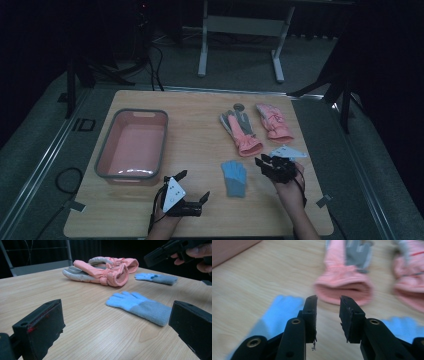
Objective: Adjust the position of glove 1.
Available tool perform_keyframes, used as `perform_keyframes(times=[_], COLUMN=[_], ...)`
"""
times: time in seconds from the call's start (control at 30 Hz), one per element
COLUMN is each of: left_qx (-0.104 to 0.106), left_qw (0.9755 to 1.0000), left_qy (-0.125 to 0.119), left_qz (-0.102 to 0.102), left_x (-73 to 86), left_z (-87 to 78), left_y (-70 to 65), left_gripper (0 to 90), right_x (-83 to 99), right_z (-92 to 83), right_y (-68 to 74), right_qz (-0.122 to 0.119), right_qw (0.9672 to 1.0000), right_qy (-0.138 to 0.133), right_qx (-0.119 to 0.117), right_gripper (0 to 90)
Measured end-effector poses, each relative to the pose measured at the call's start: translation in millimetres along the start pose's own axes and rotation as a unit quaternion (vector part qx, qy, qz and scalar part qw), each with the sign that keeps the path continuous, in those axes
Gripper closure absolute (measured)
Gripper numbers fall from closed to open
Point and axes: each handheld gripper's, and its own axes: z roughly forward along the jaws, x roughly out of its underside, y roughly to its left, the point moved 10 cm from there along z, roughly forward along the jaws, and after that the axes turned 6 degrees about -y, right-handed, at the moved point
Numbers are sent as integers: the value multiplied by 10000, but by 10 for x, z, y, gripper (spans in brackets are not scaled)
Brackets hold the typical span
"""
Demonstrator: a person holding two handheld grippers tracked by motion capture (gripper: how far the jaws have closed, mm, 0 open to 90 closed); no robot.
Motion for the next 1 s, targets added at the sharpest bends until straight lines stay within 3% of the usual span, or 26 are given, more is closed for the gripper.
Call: perform_keyframes(times=[0.1, 0.17, 0.23, 0.27, 0.33, 0.4, 0.43, 0.57, 0.63, 0.83, 0.93, 0.97, 1.0], left_qx=[-2, -7, 1, 1, 1, -4, -3, 0, -1, 8, 11, 15, 9], left_qw=[10000, 10000, 10000, 10000, 10000, 10000, 10000, 10000, 10000, 10000, 10000, 10000, 10000], left_qy=[-7, -9, -9, -8, -7, 1, 6, 13, 15, 6, 5, 16, 14], left_qz=[7, 7, 10, 6, 3, -3, -3, 1, 14, 10, 8, 21, 24], left_x=[-1, -1, -1, -1, -1, 0, 1, 2, 2, 1, 1, 2, 2], left_z=[-2, -2, -2, -2, -1, 0, 0, 2, 3, 1, 1, 3, 3], left_y=[0, 1, 0, 0, 0, 1, 2, 0, -1, -2, -2, -4, -4], left_gripper=[1, 0, 0, 0, 0, 0, 0, 0, 0, 0, 1, 1, 1], right_x=[12, 16, 27, 40, 40, 106, 143, 306, 484, 662, 678, 680, 682], right_z=[-74, -90, -137, -180, -180, -231, -226, -173, -73, 48, 61, 61, 57], right_y=[-236, -291, -492, -659, -659, -916, -967, -1018, -1040, -1093, -1087, -1089, -1072], right_qz=[-175, -216, -301, -332, -332, -265, -233, -203, -53, 69, 176, 174, 218], right_qw=[9998, 9997, 9994, 9993, 9993, 9994, 9995, 9997, 9996, 9984, 9984, 9985, 9985], right_qy=[1, 2, -1, -30, -30, -66, -42, 110, 270, 533, 517, 509, 424], right_qx=[74, 74, 167, 149, 149, 190, 212, 120, 47, 183, 111, 126, 254], right_gripper=[667, 667, 668, 668, 668, 666, 650, 627, 628, 619, 680, 734, 851])
